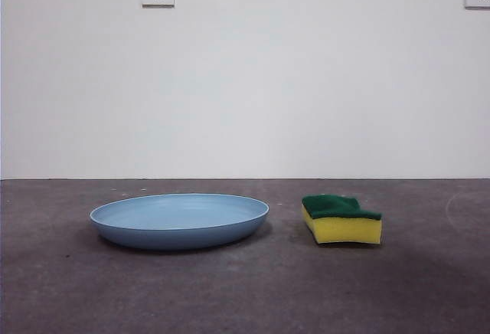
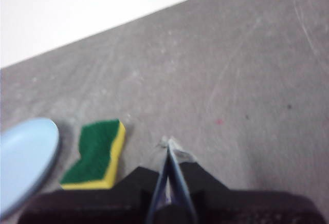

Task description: Pick up the plate,pick up the cloth,clean the plate with the cloth

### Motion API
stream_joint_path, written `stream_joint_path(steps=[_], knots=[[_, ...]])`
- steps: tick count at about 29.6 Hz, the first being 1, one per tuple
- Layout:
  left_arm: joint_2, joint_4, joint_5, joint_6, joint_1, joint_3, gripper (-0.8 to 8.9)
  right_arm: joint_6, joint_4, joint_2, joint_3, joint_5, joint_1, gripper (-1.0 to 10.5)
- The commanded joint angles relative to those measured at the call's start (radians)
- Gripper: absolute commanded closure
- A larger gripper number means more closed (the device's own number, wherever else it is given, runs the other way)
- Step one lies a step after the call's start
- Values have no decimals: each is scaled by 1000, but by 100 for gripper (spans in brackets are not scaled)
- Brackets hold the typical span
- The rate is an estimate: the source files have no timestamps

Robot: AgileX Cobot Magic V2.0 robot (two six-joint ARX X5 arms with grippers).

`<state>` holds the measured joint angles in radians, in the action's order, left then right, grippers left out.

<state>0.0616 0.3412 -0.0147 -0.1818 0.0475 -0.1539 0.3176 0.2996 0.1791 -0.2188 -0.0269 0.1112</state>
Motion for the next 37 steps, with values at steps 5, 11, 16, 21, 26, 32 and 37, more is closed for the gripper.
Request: stream_joint_path(steps=[5, 11, 16, 21, 26, 32, 37], knots=[[203, 25, -47, -10, -3, -164, 820, -26, 82, 248, -234, -48, 1, 957], [477, 35, -179, 37, -3, -343, 820, -87, 104, 484, -414, -229, 1, 957], [715, 91, -295, 63, -3, -491, 819, -124, 128, 664, -522, -357, 1, 946], [884, 110, -317, 62, -2, -593, 780, -133, 137, 795, -579, -370, 1, 893], [962, 61, -369, 27, -1, -620, 444, -132, 138, 855, -589, -366, 1, 579], [1057, -39, -415, -10, 36, -621, 445, -132, 135, 862, -589, -367, 1, 567], [1323, -32, -404, 2, 93, -757, 445, -132, 144, 861, -590, -368, 1, 567]])
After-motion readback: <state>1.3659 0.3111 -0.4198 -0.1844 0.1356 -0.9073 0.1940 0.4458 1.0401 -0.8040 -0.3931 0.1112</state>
